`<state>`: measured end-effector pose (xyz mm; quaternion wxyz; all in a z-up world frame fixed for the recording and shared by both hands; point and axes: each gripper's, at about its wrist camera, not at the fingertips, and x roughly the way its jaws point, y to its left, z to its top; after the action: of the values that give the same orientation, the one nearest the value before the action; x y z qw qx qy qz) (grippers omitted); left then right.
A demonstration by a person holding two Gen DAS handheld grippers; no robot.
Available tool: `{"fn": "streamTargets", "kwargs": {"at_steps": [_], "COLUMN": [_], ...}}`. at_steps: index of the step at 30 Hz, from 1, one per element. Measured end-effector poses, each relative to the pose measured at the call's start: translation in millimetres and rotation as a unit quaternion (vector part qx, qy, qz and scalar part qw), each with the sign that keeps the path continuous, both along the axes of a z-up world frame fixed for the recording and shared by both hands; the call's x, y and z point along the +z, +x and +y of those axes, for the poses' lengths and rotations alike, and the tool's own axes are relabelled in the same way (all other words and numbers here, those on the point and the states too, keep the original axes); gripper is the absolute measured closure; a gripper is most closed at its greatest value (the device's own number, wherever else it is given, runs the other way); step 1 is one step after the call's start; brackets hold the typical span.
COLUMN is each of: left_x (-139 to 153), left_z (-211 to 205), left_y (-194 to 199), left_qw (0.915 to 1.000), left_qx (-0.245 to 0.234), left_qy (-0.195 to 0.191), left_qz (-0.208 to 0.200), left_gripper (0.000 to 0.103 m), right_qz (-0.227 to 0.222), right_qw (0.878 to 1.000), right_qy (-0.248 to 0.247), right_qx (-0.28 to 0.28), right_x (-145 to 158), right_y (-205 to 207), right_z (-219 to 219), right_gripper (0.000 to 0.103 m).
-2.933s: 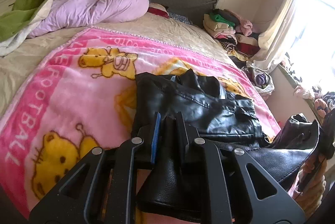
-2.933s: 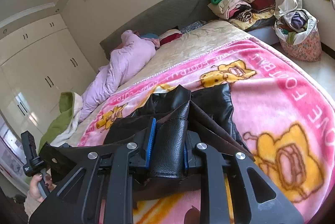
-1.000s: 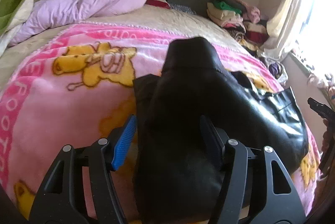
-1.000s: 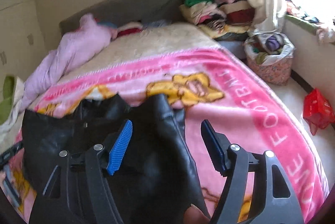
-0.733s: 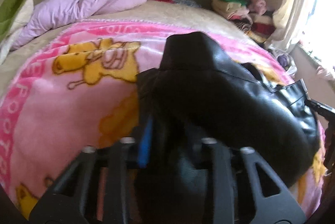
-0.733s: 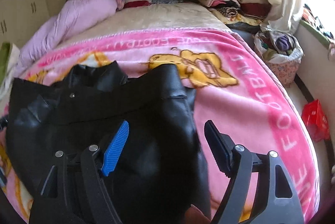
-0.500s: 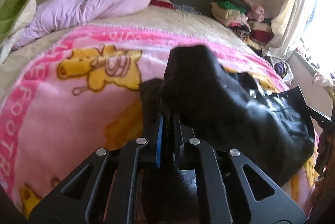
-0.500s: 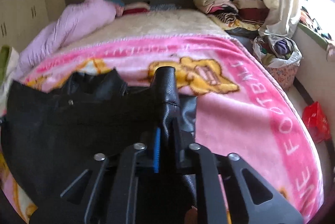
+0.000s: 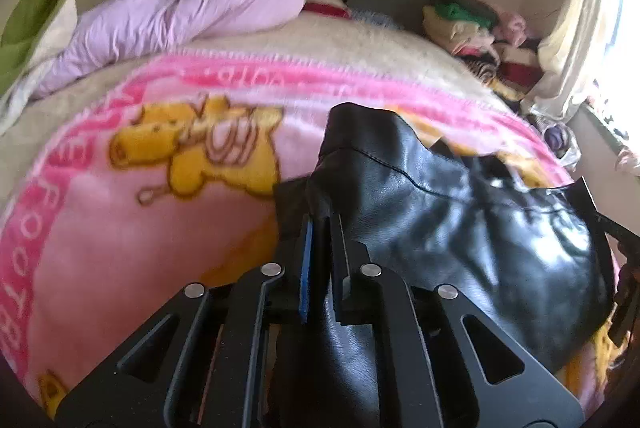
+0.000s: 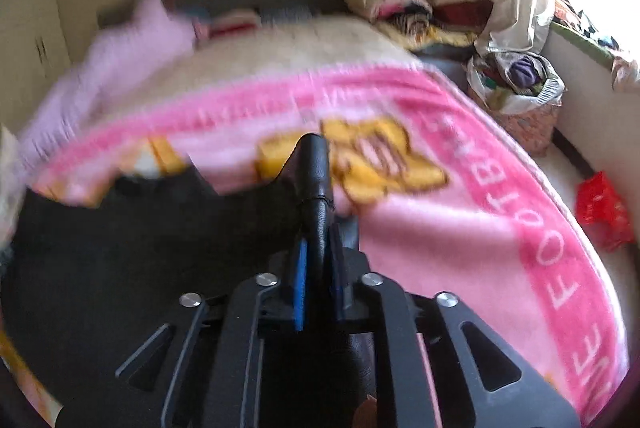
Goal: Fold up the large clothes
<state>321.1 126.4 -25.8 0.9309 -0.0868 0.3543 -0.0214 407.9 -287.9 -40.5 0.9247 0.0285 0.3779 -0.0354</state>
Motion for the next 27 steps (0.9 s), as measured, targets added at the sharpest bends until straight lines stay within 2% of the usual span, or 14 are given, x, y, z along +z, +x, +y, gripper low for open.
{"fn": "streamTargets", "kwargs": {"at_steps": [1, 2, 3, 4, 6, 7, 8, 9, 12, 15, 19, 21, 24, 27], "left_x": [-3.0, -4.2, -3.5, -2.3, -0.5, 0.2, 0.7, -0.1, -5.6, 1.0, 21.4, 27.5, 19.7, -2.9], "left_z": [0.4, 1.0, 1.9, 1.0, -2.5, -4.3, -8.4, -11.6, -17.7, -16.5, -22.2, -21.1, -16.0, -18.5], "left_y": [1.0, 2.2, 2.5, 3.2, 4.6, 6.0, 6.8, 8.5, 11.2, 11.1, 9.6, 13.3, 22.4, 34.6], "left_qw": [1.0000, 0.9999, 0.9999, 0.9996, 0.9994, 0.9993, 0.9993, 0.9994, 0.9996, 0.9998, 0.9990, 0.9989, 0.9992, 0.9999], "left_qx": [-0.001, -0.005, -0.010, -0.020, -0.027, -0.030, -0.033, -0.033, -0.019, -0.019, -0.013, -0.008, 0.002, 0.006], "left_qy": [-0.002, -0.007, -0.010, -0.017, -0.020, -0.020, -0.016, -0.008, 0.017, 0.005, 0.020, 0.010, -0.019, -0.003], "left_qz": [0.004, 0.007, 0.007, 0.008, 0.008, 0.007, 0.004, 0.005, 0.009, -0.002, -0.038, -0.046, -0.035, -0.009], "left_gripper": [0.094, 0.091, 0.083, 0.071, 0.059, 0.057, 0.057, 0.057, 0.090, 0.099, 0.101, 0.101, 0.101, 0.100], "right_qz": [0.000, -0.001, -0.006, -0.016, -0.014, -0.009, -0.003, 0.001, -0.005, -0.055, -0.100, -0.094, -0.055, -0.019], "right_qw": [1.000, 0.999, 0.999, 0.999, 1.000, 1.000, 1.000, 0.999, 1.000, 0.997, 0.993, 0.994, 0.997, 0.998], "right_qy": [0.010, 0.033, 0.041, 0.039, 0.020, 0.014, 0.012, 0.012, 0.005, 0.056, 0.055, 0.054, 0.046, 0.052], "right_qx": [0.002, 0.009, 0.011, 0.015, 0.020, 0.023, 0.029, 0.035, 0.029, 0.027, 0.037, 0.033, 0.020, 0.008], "right_x": [-0.2, 0.9, 1.2, 3.4, 2.3, 0.2, -2.8, -4.8, -4.5, 13.8, 38.3, 38.6, 18.3, -5.8], "right_y": [0.5, 0.9, 0.6, 1.7, 7.1, 11.6, 15.7, 17.4, 14.0, 1.0, -3.5, 5.5, 21.2, 28.4], "right_z": [-2.2, -5.5, -6.7, -6.6, -2.9, -0.8, 2.2, 3.9, 6.1, -7.9, -7.7, -9.1, -10.2, -12.2], "right_gripper": [0.067, 0.043, 0.032, 0.032, 0.032, 0.032, 0.038, 0.058, 0.088, 0.092, 0.093, 0.093, 0.093, 0.091]}}
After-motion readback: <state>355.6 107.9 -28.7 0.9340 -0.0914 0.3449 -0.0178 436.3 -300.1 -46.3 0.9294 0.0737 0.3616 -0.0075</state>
